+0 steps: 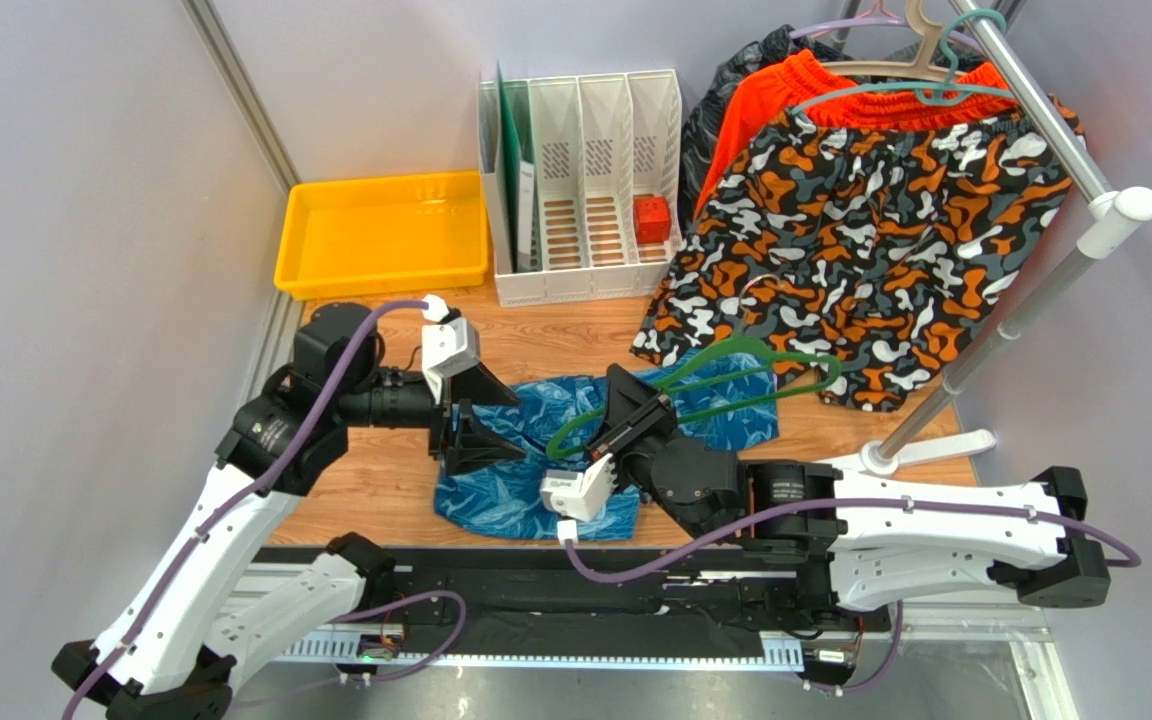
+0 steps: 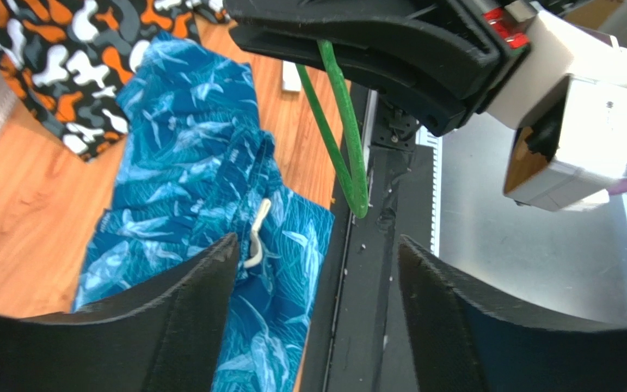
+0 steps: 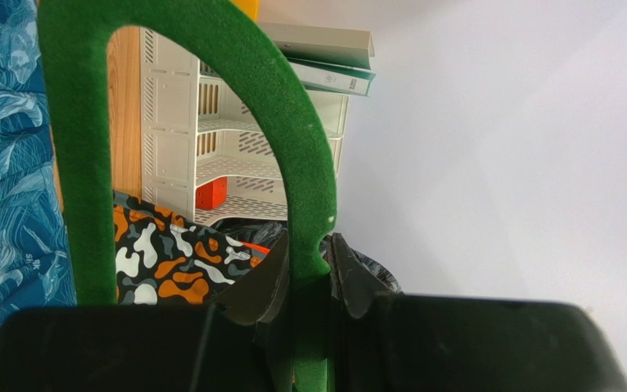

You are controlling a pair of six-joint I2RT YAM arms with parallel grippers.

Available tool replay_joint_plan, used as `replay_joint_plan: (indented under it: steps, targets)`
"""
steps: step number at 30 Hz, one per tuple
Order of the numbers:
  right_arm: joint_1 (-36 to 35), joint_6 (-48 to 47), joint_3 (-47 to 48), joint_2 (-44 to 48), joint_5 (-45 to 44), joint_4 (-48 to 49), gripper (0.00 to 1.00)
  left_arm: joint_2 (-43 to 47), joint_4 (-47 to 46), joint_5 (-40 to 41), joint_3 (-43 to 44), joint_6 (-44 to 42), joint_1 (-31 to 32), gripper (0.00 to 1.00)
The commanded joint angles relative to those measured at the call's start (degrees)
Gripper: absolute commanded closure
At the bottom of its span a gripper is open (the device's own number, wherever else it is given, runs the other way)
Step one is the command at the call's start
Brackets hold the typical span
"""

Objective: Place the shorts on the hanger

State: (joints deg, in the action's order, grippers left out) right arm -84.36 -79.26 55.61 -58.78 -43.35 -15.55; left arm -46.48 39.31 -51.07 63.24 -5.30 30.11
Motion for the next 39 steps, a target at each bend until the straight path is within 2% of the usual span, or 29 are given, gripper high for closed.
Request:
replay_joint_plan:
  steps: [1, 13, 16, 19, 22, 23, 25, 26, 28, 31, 32, 34, 35, 39]
  targets:
    - [-0.37, 0.69, 4.67, -2.03, -2.70, 1.50, 1.00, -0.98, -2.75, -0.17, -1.54, 2.14, 1.35, 0.27]
    - [-0.37, -0.36, 7.66, -7.75, -3.84, 2.36, 1.00, -7.74, -4.06, 0.97, -0.93, 2.22, 3.64, 0.34]
    - [-0.46, -0.80, 8.28, -9.15, -4.28, 2.54, 1.00, -9.59, -4.77, 2.81, -0.40, 3.28, 3.82, 0.45]
    - [-0.81, -0.89, 8.37, -9.59, -4.02, 3.07, 1.00, -11.17, -4.68, 3.87, 0.04, 3.63, 3.82, 0.61]
    - [-0.81, -0.54, 8.19, -9.42, -3.93, 2.46, 0.98, -12.14, -4.33, 4.57, 0.39, 4.50, 3.82, 1.00]
    - [-0.90, 0.42, 8.11, -9.24, -3.50, 1.41, 0.88, -12.06, -4.33, 4.75, 0.48, 4.68, 3.73, 1.00]
    - [-0.81, 1.30, 6.79, -8.02, -3.40, -0.79, 0.79, -11.62, -5.55, 1.78, -0.66, 6.60, 1.54, 1.00]
    - [-0.81, 1.91, 6.09, -7.32, -3.32, -1.32, 0.66, -11.53, -6.08, 0.28, -1.10, 7.23, 0.66, 1.00]
    - [-0.90, 2.88, 3.99, -4.77, -3.49, -2.72, 0.46, -11.18, -6.18, -1.40, -2.24, 6.89, -1.54, 1.00]
    - [-0.90, 5.78, 2.57, -1.34, -3.41, -6.23, 0.33, -10.04, -5.21, -2.37, -3.39, 5.39, -3.30, 1.00]
    - [-0.81, 6.74, 2.66, -0.64, -3.32, -7.64, 0.24, -9.77, -5.03, -2.72, -3.74, 5.39, -3.65, 1.00]
    - [-0.37, 9.82, 3.27, 1.47, -2.88, -10.63, 0.16, -9.25, -4.07, -3.60, -4.18, 2.68, -4.61, 1.00]
    - [-0.20, 11.05, 3.71, 2.26, -2.62, -12.29, 0.08, -8.98, -3.72, -3.25, -4.27, 2.32, -5.05, 1.00]
    - [4.35, 21.58, 6.69, 6.57, 1.07, -19.49, 0.00, -8.45, -0.74, -7.37, -4.01, -0.84, -9.27, 1.00]
